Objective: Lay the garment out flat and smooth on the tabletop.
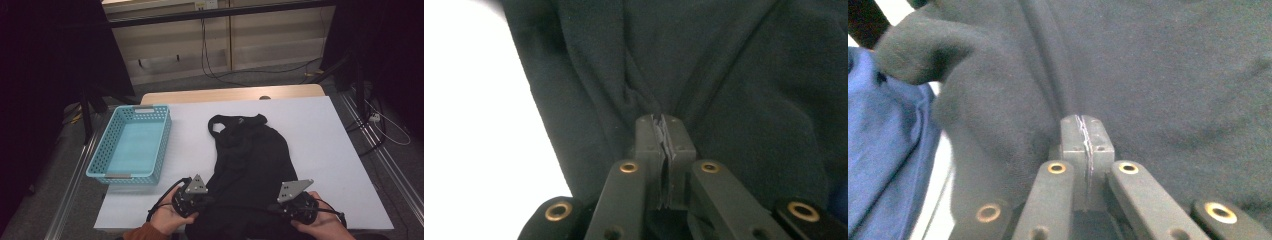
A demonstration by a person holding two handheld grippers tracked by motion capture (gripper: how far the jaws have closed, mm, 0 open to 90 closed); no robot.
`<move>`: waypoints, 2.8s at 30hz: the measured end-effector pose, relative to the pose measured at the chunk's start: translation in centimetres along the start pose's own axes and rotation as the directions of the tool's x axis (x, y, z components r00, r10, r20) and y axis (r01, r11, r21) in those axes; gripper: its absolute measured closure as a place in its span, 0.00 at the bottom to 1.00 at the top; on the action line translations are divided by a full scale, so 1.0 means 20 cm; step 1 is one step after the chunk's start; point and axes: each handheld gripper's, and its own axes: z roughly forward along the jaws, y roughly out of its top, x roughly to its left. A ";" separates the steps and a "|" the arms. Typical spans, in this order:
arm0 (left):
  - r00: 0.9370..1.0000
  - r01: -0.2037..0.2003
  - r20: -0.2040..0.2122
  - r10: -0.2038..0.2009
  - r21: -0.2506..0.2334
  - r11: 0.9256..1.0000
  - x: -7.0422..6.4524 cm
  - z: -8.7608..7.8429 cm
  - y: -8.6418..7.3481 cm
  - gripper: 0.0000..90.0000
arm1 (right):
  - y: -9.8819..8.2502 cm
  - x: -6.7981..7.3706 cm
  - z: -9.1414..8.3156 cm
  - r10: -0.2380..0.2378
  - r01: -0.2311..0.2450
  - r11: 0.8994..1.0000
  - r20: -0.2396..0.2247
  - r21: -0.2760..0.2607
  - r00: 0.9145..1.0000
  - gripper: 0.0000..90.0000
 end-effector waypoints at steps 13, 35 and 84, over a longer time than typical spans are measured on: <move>0.998 0.009 0.063 -0.010 0.013 1.000 -0.14 -0.08 -0.10 0.97 | -0.06 0.17 -0.05 -0.020 0.020 1.000 -0.027 -0.001 0.999 1.00; 0.992 0.087 -0.075 -0.097 -0.125 0.988 -0.01 -0.13 -0.04 0.71 | -0.03 -0.03 -0.14 0.138 -0.115 0.978 0.126 -0.175 0.982 0.68; 0.936 0.222 -0.230 -0.266 -0.200 0.954 0.54 0.15 0.22 1.00 | -0.12 -0.62 -0.11 0.359 -0.331 0.933 0.365 -0.137 0.859 1.00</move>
